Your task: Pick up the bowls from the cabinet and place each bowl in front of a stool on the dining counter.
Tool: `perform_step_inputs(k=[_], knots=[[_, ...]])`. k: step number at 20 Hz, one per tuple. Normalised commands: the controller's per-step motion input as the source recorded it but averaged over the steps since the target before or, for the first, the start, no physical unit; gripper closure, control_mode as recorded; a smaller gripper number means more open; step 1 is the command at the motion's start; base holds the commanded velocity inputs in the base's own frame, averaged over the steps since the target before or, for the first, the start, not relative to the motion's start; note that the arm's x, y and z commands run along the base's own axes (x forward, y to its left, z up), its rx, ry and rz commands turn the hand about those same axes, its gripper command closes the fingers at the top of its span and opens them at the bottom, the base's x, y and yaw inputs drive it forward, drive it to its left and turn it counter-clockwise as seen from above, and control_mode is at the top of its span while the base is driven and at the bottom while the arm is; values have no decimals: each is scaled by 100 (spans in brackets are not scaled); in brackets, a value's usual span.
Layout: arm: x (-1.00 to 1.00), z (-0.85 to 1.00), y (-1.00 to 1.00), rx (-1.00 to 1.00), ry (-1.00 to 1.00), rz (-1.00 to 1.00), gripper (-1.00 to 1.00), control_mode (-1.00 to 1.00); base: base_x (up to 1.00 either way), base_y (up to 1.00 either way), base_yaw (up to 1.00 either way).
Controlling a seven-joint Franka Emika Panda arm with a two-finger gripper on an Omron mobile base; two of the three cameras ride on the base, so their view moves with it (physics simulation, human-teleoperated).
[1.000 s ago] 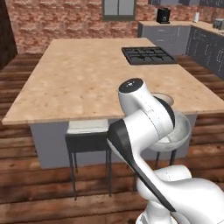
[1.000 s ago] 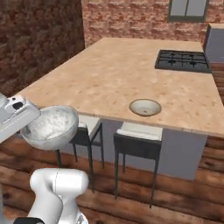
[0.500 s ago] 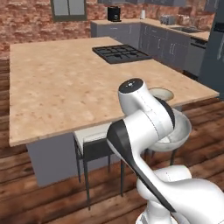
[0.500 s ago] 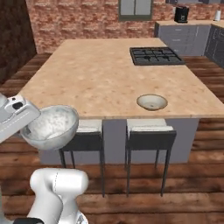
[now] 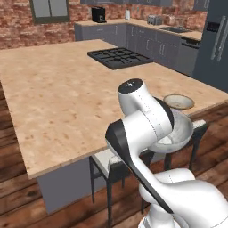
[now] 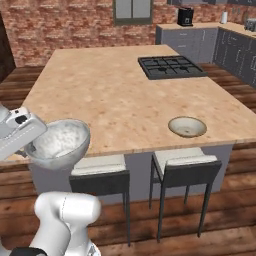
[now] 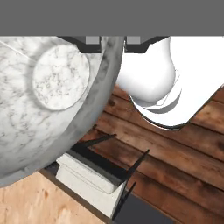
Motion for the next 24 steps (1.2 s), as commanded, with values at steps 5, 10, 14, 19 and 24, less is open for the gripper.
perform_step_inputs(k=[5, 10, 14, 19, 24], knots=[[0, 0, 0, 0, 0, 0, 100, 100, 67, 14, 1], [0, 0, 0, 0, 0, 0, 100, 100, 49, 0, 5], [0, 0, 0, 0, 0, 0, 100, 100, 21, 1, 0], [0, 0, 0, 0, 0, 0, 100, 100, 21, 0, 0], [0, 0, 0, 0, 0, 0, 100, 100, 20, 0, 3]])
